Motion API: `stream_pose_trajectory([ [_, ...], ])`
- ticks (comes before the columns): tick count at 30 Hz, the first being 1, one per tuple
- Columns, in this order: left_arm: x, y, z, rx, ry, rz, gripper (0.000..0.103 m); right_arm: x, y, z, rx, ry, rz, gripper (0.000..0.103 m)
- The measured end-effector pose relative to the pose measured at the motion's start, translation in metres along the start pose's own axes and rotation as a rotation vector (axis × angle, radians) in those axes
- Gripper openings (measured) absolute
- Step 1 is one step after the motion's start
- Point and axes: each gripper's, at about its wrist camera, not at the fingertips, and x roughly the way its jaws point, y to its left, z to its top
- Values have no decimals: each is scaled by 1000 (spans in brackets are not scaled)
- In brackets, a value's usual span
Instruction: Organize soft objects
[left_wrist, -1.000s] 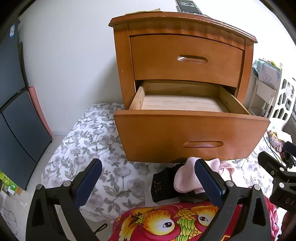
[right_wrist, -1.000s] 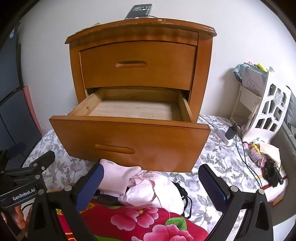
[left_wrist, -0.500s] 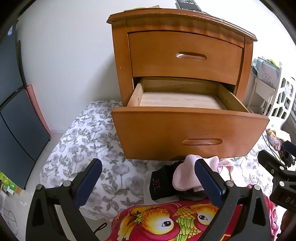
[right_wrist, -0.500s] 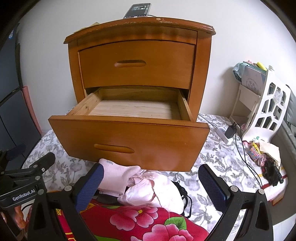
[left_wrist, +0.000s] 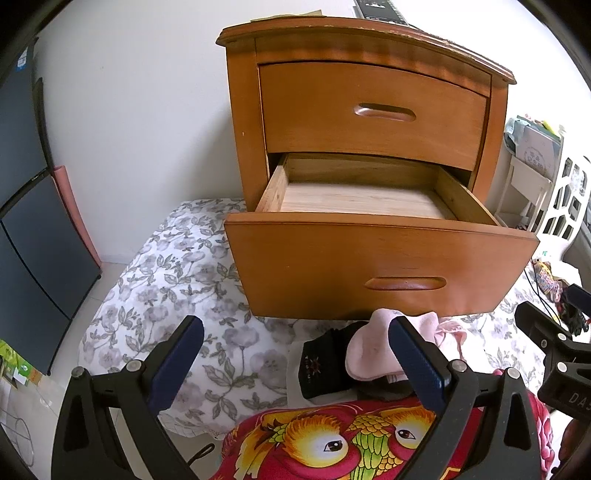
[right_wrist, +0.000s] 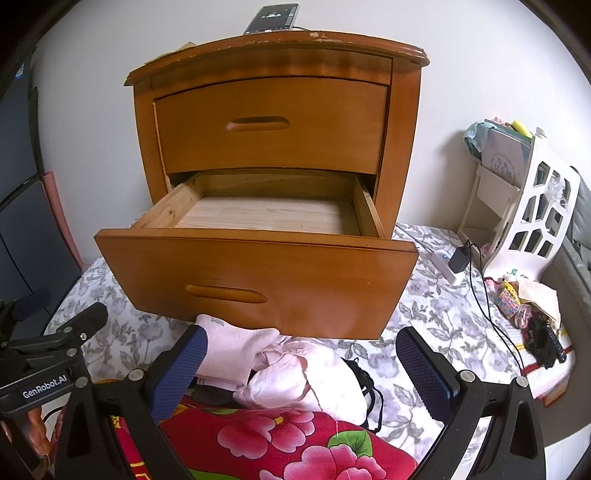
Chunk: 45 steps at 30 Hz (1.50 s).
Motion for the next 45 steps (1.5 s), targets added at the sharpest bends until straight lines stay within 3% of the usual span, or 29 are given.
stream_pose_trajectory([
  [45, 1, 0, -1, -4, 4, 52, 100, 2, -1, -1, 6, 9, -2, 103],
])
